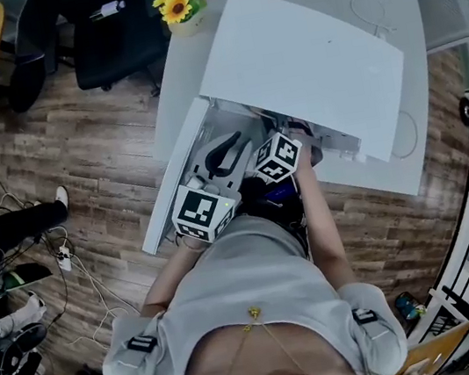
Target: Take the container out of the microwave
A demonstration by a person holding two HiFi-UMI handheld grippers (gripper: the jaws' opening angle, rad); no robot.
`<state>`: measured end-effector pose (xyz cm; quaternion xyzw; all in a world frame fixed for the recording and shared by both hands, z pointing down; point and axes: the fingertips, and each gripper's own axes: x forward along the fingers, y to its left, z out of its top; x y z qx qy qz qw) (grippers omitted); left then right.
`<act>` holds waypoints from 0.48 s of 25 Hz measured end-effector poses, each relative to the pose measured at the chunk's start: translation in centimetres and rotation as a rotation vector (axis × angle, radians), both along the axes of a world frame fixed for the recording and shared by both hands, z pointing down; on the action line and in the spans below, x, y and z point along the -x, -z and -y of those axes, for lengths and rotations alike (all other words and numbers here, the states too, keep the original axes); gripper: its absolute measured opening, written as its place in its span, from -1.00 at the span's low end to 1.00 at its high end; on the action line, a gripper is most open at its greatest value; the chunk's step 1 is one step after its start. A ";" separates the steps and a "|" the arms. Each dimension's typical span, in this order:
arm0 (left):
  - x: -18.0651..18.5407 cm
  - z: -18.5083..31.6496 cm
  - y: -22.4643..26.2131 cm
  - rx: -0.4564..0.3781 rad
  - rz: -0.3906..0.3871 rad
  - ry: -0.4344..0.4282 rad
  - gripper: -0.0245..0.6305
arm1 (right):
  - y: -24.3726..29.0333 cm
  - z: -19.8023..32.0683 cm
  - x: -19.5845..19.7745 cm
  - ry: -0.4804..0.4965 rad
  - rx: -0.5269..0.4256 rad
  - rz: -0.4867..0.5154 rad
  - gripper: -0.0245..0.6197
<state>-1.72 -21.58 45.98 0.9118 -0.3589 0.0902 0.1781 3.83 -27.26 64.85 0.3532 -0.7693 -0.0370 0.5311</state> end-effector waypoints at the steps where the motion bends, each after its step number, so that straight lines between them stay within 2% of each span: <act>1: 0.0 0.0 0.0 0.000 -0.001 -0.001 -0.68 | 0.0 0.0 0.0 0.010 -0.004 -0.011 -0.79; 12: -0.5 -0.6 -0.3 0.003 0.012 -0.026 -0.68 | 0.3 -1.1 0.2 0.048 0.007 -0.021 -0.82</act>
